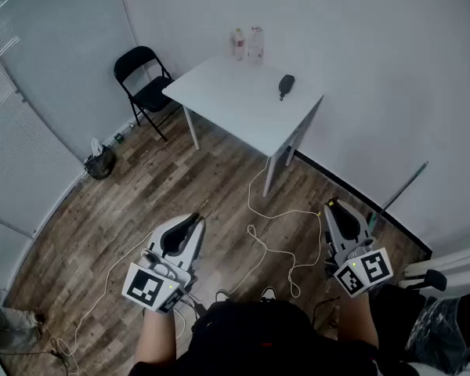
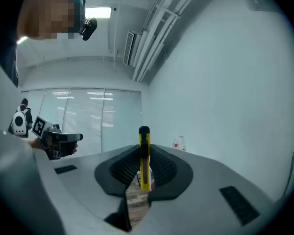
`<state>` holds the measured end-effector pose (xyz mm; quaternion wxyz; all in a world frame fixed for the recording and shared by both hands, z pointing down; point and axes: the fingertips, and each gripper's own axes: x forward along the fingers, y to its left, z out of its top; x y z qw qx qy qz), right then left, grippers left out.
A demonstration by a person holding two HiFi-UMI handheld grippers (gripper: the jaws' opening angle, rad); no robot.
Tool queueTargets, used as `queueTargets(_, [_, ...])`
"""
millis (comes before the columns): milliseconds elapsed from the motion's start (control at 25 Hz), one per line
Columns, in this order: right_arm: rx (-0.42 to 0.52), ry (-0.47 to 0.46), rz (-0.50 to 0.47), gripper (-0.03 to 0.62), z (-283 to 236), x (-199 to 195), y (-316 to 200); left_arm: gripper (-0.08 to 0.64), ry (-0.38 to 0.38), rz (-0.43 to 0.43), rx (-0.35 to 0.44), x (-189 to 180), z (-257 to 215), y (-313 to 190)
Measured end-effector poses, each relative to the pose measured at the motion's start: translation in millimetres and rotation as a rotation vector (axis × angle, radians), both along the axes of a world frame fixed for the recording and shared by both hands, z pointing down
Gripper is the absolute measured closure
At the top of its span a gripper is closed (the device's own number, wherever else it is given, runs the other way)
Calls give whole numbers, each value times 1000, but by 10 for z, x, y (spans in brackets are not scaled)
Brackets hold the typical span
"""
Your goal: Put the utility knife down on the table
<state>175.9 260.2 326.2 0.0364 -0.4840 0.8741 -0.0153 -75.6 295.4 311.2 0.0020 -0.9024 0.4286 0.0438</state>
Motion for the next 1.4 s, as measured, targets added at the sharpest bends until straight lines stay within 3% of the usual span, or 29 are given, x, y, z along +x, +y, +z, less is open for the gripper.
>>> queueTargets(120, [-1, 2, -3, 524, 10, -12, -21, 509, -30, -18, -37, -19, 90, -22])
queueTargets(280, [4, 7, -10, 524, 26, -18, -16, 509, -10, -4, -20, 20, 68, -16])
queueTargets(480, [4, -12, -29, 523, 24, 1, -5, 509, -38, -23, -43, 43, 148, 10])
queueTargets(760, [2, -41, -58, 523, 47, 189, -35, 509, -27, -1, -61, 380, 220, -43])
queueTargets(1400, [-43, -59, -159, 523, 347, 549, -272, 509, 1, -53, -66, 920, 344, -155])
